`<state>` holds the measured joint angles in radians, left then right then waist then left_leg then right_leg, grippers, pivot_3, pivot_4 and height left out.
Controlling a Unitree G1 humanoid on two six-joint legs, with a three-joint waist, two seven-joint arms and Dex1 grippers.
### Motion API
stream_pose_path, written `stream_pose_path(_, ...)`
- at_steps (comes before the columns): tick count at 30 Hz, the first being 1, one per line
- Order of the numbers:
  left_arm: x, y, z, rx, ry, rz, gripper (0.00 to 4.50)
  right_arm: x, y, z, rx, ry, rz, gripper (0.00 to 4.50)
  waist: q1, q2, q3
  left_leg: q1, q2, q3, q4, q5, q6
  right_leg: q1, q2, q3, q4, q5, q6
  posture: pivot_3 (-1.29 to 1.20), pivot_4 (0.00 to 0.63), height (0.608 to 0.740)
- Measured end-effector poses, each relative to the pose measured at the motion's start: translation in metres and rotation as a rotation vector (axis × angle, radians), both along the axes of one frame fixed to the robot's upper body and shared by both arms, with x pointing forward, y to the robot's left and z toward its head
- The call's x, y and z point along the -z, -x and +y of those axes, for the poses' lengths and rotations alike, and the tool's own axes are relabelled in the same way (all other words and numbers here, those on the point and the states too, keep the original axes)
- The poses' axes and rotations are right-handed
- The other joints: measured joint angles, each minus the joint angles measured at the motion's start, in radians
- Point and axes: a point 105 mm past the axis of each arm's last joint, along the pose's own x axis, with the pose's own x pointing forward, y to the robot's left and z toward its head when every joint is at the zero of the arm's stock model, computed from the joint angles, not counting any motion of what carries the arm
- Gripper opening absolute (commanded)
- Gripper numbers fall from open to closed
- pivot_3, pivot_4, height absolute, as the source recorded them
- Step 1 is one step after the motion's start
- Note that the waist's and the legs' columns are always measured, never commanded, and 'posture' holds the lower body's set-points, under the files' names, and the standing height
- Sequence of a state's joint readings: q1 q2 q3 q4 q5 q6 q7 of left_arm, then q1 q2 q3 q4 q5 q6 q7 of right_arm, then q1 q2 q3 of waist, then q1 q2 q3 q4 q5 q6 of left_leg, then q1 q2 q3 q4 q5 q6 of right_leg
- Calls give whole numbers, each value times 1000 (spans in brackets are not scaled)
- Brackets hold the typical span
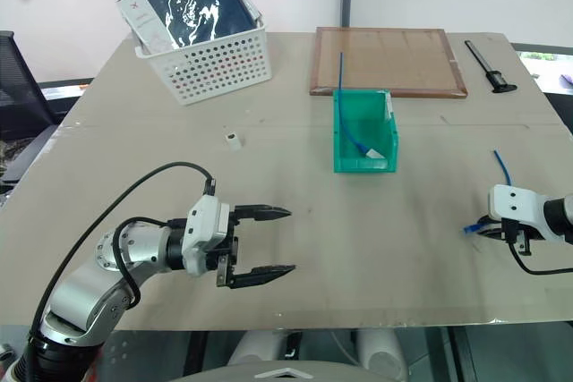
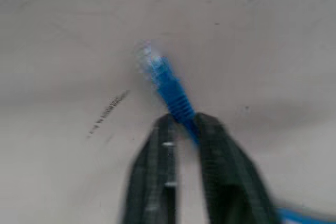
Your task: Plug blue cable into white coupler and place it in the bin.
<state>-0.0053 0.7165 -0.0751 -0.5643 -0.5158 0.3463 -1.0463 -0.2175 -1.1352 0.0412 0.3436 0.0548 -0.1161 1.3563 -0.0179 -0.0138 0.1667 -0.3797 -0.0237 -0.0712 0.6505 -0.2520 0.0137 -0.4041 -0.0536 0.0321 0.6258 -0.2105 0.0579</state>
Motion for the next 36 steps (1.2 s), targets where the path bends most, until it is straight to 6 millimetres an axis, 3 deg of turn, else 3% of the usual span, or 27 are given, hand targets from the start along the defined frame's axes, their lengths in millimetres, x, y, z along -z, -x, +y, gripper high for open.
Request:
stream_pose_path(4, 1, -1, 0, -10, -3, 9, 4500, -1, -2, 3, 16, -17, 9, 61, 0, 0, 0, 0, 0, 0, 0, 0, 0, 0, 0, 0, 0, 0, 0, 0, 150, 738)
stream_pose_path(6, 1, -1, 1, -16, -3, 10, 4500, -2, -4, 15, 16, -60, 14, 61, -3, 0, 0, 0, 1, 0, 0, 0, 0, 0, 1, 0, 0, 0, 0, 0, 150, 738)
stream_pose_path(10, 6, -3, 9, -69, -2, 24, 4500, -7, -12, 78, -80, -154, 11, 61, -2, 2, 1, 0, 1, -4, 0, 0, 0, -1, 1, 1, 1, 1, 2, 0, 150, 738)
stream_pose_path(15, 21, -13, 25, -172, -25, 27, 4500, -10, -22, 186, -260, -263, -14, 61, 3, 1, 1, -2, 1, -6, 0, 0, 0, -3, 1, 0, 1, 1, 1, 0, 150, 738)
stream_pose_path(18, 29, -18, 37, -220, -48, 22, 4500, 1, -29, 222, -315, -228, -31, 61, 15, 1, 1, -6, -2, -6, 0, 0, 0, -4, -1, -3, 0, 1, 2, 0, 150, 738)
stream_pose_path(19, 31, -20, 40, -235, -60, 18, 4500, 0, -32, 227, -327, -214, -50, 61, 18, 1, 1, -6, -2, -7, 0, 0, 0, -5, -2, -3, 0, 1, 2, 0, 150, 738)
stream_pose_path(20, 34, -22, 43, -249, -69, 12, 4500, -1, -37, 230, -336, -196, -71, 445, 18, 0, 0, -6, -2, -7, 0, 0, 0, -5, -2, -3, -1, 2, 2, 0, 150, 738)
stream_pose_path(22, 35, -25, 45, -263, -79, 2, 4500, -2, -44, 235, -351, -188, -94, 703, 15, -1, -1, -5, -2, -8, 0, 0, 0, -4, -2, -3, 0, 2, 2, 0, 150, 738)
stream_pose_path(23, 36, -27, 47, -268, -86, -3, 4500, -2, -47, 235, -360, -191, -96, 1286, 13, -1, -1, -4, -2, -9, 0, 0, 0, -4, -2, -3, 0, 2, 2, 0, 150, 738)
stream_pose_path(26, 39, -30, 49, -276, -93, 3, 4500, -3, -49, 234, -379, -197, -110, 2335, 9, -1, -1, -4, -2, -9, 0, 0, 0, -4, -1, -4, 1, 2, 2, 0, 150, 738)
stream_pose_path(27, 40, -33, 49, -276, -90, 6, 4500, -4, -47, 232, -384, -215, -106, 2891, 9, -1, -1, -4, -2, -10, 0, 0, 0, -4, -1, -4, 1, 2, 2, 0, 150, 738)
stream_pose_path(28, 39, -37, 47, -268, -90, 0, 4500, -3, -43, 227, -362, -264, -90, 3044, 10, -1, -1, -5, -2, -10, 0, 0, 0, -4, -1, -5, 1, 2, 2, 0, 150, 738)
stream_pose_path(29, 40, -40, 45, -260, -94, -1, 4500, -2, -38, 224, -346, -301, -78, 3669, 15, -1, -1, -6, -2, -10, 0, 0, 0, -4, -2, -6, 0, 3, 3, 0, 150, 738)
stream_pose_path(32, 42, -47, 38, -237, -92, -3, 4500, -5, -27, 217, -296, -424, -71, 3838, 18, 0, 0, -7, -3, -12, 0, 0, 0, -4, -2, -6, 0, 3, 3, 0, 150, 738)
stream_pose_path(33, 44, -51, 30, -206, -95, -3, 4500, -13, -17, 205, -246, -522, -93, 3838, 23, 0, 0, -7, -3, -13, 0, 0, 0, -4, -2, -6, 0, 3, 3, 0, 150, 738)
stream_pose_path(36, 47, -60, 22, -183, -108, -4, 4500, -21, -5, 183, -158, -600, -156, 3838, 28, -1, 0, -7, -4, -12, 0, 0, 0, -4, -2, -6, 0, 3, 3, 0, 150, 738)
